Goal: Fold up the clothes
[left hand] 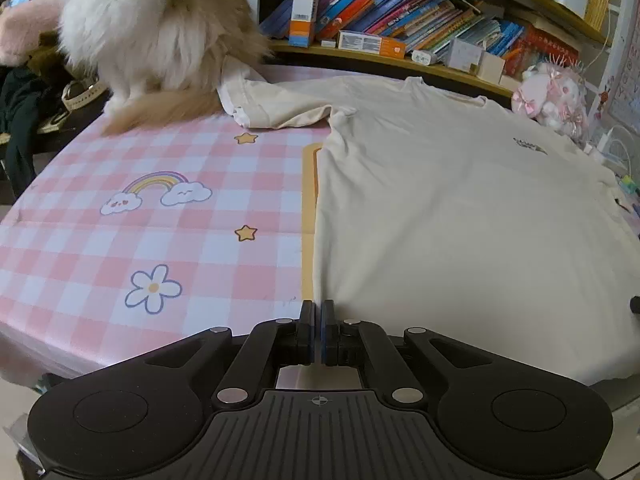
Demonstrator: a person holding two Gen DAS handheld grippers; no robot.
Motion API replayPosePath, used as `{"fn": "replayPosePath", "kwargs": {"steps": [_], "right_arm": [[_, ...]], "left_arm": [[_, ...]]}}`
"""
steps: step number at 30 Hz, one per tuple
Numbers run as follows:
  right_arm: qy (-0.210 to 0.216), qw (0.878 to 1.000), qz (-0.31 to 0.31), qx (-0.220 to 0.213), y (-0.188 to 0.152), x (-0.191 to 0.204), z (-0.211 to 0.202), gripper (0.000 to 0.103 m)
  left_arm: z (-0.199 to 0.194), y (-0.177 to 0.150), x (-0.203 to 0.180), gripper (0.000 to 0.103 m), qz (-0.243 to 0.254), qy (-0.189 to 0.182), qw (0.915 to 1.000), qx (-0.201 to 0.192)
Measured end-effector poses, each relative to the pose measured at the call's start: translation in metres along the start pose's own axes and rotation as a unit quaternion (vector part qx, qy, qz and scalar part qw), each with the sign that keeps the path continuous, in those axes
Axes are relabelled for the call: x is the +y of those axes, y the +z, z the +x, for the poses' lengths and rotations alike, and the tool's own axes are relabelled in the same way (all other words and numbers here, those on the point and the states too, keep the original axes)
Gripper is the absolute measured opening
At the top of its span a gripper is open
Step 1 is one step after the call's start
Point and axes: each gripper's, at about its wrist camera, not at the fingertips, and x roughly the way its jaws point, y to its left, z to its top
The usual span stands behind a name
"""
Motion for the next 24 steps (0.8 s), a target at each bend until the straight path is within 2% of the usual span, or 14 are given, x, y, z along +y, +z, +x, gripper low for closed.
{"fn": "replayPosePath", "kwargs": {"steps": [7,11,16,19,20,21,23,24], "right_arm": [[0.007,1.000,-0.008,0.001,-0.004,0.002,-0.004,0.050],[0.007,1.000,-0.010,-0.001,-0.006,0.003,-0.006,0.050],[0.006,1.000,-0.010,-0.004,-0.008,0.003,-0.006,0.050],[0.006,1.000,-0.009,-0.004,-0.008,0.003,-0.006,0.054],[0.005,1.000,-0.009,-0.004,-0.008,0.002,-0.006,0.055],[0.005,1.000,-0.009,-0.003,-0.008,0.002,-0.006,0.057],[0.006,1.000,-0.009,-0.001,-0.008,0.002,-0.006,0.059],[0.007,1.000,-0.010,0.000,-0.008,0.002,-0.006,0.062]], "left_arm": [[0.000,-0.001,-0.002,0.002,0.003,0.000,1.0000,-0.002],[-0.001,0.000,0.002,0.006,-0.008,-0.007,0.9999,-0.004],[-0.008,0.004,-0.003,0.009,-0.005,-0.007,0.9998,-0.020],[-0.013,0.006,-0.009,0.026,0.000,-0.006,0.9995,-0.031],[-0.015,0.007,-0.011,0.038,0.003,-0.007,0.9994,-0.034],[-0.017,0.008,-0.015,0.057,0.006,-0.007,0.9993,-0.037],[-0.020,0.009,-0.023,0.075,0.014,-0.007,0.9990,-0.042],[-0.021,0.009,-0.028,0.076,0.018,-0.009,0.9989,-0.043]]}}
